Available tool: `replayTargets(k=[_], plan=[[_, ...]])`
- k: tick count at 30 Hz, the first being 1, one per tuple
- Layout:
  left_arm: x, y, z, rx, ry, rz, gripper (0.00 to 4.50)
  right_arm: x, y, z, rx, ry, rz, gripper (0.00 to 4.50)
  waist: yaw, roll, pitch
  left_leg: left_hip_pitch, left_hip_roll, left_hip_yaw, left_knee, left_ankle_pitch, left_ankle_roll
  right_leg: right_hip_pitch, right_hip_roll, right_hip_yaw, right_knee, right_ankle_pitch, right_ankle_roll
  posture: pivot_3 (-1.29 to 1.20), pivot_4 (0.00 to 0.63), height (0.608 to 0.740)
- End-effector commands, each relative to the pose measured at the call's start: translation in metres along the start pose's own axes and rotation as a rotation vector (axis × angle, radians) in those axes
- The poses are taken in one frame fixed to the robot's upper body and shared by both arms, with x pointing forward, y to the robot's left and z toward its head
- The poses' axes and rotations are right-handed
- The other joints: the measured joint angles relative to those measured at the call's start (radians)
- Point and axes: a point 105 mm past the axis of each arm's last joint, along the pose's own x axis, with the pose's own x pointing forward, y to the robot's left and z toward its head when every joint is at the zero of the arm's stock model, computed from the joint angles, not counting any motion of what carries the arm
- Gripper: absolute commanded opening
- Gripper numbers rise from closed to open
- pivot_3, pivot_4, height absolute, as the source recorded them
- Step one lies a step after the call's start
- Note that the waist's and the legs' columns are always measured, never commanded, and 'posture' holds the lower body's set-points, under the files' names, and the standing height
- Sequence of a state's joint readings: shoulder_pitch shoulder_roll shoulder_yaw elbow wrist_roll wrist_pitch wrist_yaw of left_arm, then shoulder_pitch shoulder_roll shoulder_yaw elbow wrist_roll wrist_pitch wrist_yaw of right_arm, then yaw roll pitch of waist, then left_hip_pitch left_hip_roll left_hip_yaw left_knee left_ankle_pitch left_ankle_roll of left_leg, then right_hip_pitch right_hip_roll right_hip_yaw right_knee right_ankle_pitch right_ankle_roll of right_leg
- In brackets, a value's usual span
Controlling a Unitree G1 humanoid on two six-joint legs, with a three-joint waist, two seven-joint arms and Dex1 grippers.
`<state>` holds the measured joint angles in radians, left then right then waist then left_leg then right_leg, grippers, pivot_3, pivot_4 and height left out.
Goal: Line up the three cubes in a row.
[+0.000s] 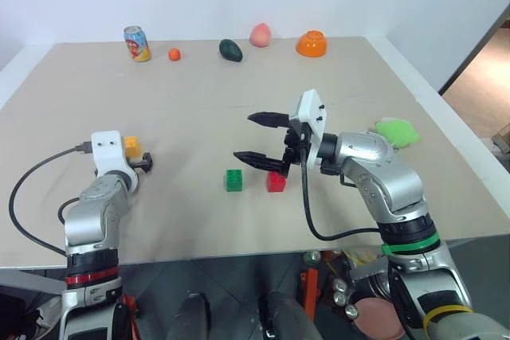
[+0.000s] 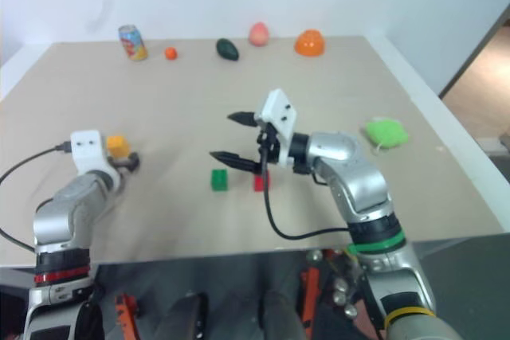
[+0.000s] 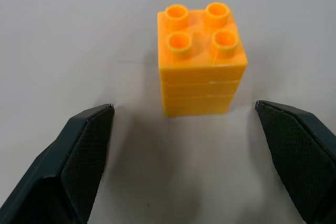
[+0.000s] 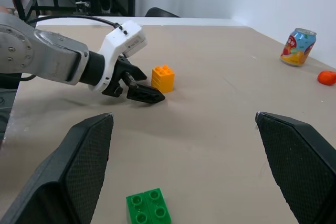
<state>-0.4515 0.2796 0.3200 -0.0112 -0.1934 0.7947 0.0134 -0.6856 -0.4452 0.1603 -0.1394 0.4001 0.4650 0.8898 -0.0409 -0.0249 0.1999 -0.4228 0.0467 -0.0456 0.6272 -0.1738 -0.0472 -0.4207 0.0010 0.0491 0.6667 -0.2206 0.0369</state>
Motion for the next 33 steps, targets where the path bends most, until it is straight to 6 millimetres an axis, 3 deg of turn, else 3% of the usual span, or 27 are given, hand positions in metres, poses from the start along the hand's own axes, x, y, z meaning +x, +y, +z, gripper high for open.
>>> replayTargets(k=[1,7,10,17,24,28,31,33], plan=[[0.005,-0.007,0.015,0.005,-0.049,-0.011,4.47,-0.004,0.001,0.014,-0.040,-0.034,-0.008,4.50,0.000,0.000,0.000,0.000,0.000,0.000,0.000,0.000,0.000,0.000,0.000,0.000,0.000,0.000,0.000,0.00,0.150,0.738],[0.014,-0.018,0.021,0.013,-0.062,-0.034,4.47,-0.006,0.000,0.013,-0.040,-0.028,-0.017,4.50,-0.002,0.000,0.000,0.000,0.000,0.000,0.000,0.001,-0.001,0.000,0.000,0.001,0.000,0.001,0.001,0.00,0.150,0.738],[0.012,-0.018,0.020,0.006,-0.061,-0.032,3.73,-0.006,-0.001,0.012,-0.040,-0.024,-0.020,4.50,-0.002,0.000,0.000,0.000,0.000,0.001,-0.001,0.000,-0.001,-0.001,0.000,0.001,0.000,0.001,0.001,0.00,0.150,0.738],[0.009,-0.014,0.013,-0.002,-0.047,-0.015,1.33,-0.006,-0.001,0.010,-0.035,-0.020,-0.020,4.50,-0.003,0.000,0.000,0.000,0.000,0.001,-0.002,0.000,-0.001,-0.001,0.000,0.001,0.000,0.001,0.001,0.00,0.150,0.738],[0.012,-0.010,0.015,0.021,-0.046,-0.002,1.33,-0.010,0.001,0.010,-0.032,-0.015,-0.029,4.50,-0.003,0.000,0.000,0.000,0.000,0.001,-0.002,0.000,-0.001,-0.001,0.000,0.001,0.000,0.001,0.001,0.00,0.150,0.738],[0.018,-0.044,0.039,0.089,-0.161,-0.219,1.33,-0.025,0.011,0.016,-0.011,-0.022,-0.029,4.50,0.005,0.000,0.000,0.000,0.000,0.000,-0.002,0.001,-0.001,-0.001,0.000,0.001,0.000,0.001,0.001,0.00,0.150,0.738],[0.012,-0.087,0.060,0.124,-0.249,-0.548,1.33,-0.044,0.028,0.014,0.012,0.007,-0.003,4.50,0.018,0.000,0.000,-0.001,-0.001,0.000,-0.002,0.001,-0.001,-0.001,0.000,0.000,-0.001,0.001,0.001,0.00,0.150,0.738],[-0.004,-0.111,0.065,0.120,-0.262,-0.835,1.33,-0.057,0.041,0.013,0.021,0.034,0.009,4.50,0.022,0.000,0.000,-0.003,-0.001,0.001,-0.001,0.001,-0.001,-0.002,-0.001,0.000,-0.002,0.000,0.001,0.00,0.150,0.738]])
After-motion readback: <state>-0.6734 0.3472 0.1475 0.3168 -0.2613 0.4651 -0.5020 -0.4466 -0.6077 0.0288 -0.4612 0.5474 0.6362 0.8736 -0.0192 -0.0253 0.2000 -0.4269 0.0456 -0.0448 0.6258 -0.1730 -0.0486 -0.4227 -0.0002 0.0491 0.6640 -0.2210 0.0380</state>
